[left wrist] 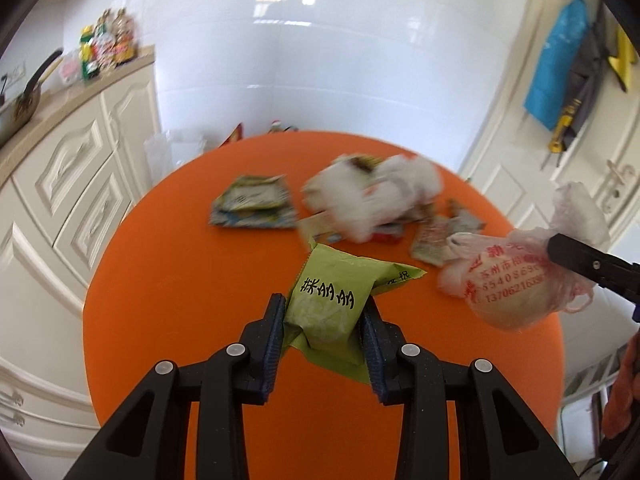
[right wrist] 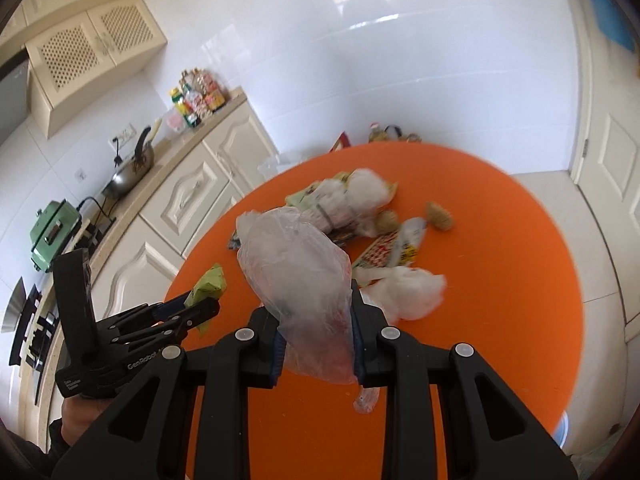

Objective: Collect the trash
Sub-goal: 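Carry the bag and green packet in both grippers over the blue bucket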

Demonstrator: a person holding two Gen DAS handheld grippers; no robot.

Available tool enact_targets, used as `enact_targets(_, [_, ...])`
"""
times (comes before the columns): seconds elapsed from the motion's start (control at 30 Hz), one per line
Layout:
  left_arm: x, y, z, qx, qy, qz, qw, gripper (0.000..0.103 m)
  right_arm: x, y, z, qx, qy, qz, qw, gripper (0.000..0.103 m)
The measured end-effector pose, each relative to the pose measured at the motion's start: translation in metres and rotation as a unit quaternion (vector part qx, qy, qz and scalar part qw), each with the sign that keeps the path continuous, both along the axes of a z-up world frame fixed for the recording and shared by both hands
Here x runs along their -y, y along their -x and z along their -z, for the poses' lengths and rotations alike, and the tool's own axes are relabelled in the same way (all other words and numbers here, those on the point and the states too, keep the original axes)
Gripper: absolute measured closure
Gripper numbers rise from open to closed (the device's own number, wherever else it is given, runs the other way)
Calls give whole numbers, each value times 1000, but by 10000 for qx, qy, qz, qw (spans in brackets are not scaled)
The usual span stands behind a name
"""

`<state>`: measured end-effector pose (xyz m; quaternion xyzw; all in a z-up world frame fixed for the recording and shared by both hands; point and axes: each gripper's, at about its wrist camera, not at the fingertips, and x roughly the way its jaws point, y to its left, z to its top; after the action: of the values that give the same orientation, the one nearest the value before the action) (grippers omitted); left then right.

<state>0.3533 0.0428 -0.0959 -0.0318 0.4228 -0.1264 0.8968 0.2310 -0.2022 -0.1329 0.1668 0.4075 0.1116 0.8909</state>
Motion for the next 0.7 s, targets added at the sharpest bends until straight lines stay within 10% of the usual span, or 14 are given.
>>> enact_targets(0.4, [97, 54, -58, 537, 118, 1346, 9894, 70, 114, 97, -43, 523, 189, 1378, 9889, 77])
enact_targets(0.7, [232, 109, -50, 225, 370, 3146, 9482, 70, 224, 209, -28, 188, 534, 3067, 9501, 77])
